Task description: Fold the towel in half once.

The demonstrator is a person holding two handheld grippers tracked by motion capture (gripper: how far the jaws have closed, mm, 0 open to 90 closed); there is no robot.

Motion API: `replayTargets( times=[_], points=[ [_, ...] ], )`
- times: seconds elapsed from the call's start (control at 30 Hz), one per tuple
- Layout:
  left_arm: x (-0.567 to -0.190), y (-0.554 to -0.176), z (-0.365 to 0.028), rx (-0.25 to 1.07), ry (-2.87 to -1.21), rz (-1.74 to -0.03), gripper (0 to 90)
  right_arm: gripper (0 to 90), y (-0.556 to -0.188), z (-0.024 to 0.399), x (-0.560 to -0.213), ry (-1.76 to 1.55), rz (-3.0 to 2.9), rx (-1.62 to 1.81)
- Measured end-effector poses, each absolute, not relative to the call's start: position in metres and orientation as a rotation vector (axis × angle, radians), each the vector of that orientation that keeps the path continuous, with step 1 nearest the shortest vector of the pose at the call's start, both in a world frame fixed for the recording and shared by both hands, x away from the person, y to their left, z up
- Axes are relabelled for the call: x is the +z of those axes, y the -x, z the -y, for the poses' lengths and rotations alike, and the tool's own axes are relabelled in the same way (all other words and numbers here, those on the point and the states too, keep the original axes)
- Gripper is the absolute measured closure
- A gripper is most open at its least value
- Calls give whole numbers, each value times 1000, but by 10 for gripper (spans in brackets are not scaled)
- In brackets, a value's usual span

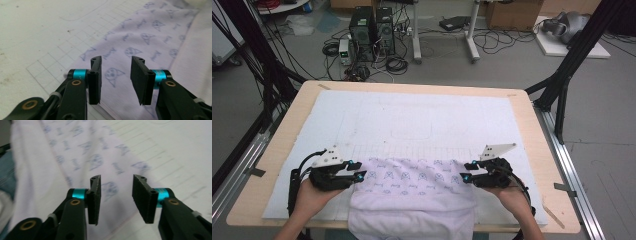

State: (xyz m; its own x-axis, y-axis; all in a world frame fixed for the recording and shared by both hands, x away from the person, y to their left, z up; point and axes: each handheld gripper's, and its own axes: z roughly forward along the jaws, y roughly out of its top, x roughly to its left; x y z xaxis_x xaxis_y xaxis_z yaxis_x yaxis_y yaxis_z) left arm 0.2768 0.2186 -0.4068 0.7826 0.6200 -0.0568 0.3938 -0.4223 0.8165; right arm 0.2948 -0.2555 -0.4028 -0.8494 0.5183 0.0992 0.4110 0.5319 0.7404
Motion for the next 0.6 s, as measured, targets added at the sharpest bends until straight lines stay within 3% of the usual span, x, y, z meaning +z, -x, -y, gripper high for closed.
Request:
replayTargets(
  times=[0.17,0.3,0.43,0.47,0.5,0.53,0.57,0.6],
  points=[
    [-421,-301,-212,382,-2128,-851,508,512,-321,255,-411,-873,-2619,1126],
    [-436,-319,-213,352,-2174,-954,416,418,-334,252,-422,-919,-2642,1096],
    [-440,-321,-213,330,-2169,-969,446,396,-342,251,-432,-954,-2685,1075],
    [-440,-321,-214,317,-2161,-965,480,425,-343,249,-433,-949,-2697,1064],
    [-439,-321,-215,291,-2158,-954,572,462,-342,247,-436,-941,-2710,1045],
    [-439,-320,-214,266,-2157,-936,684,579,-340,245,-436,-908,-2685,1021],
    [-438,-320,-213,271,-2166,-921,762,792,-340,245,-435,-888,-2724,1050],
    [-437,-319,-212,286,-2174,-906,807,814,-340,244,-435,-874,-2765,1077]
  ],
)
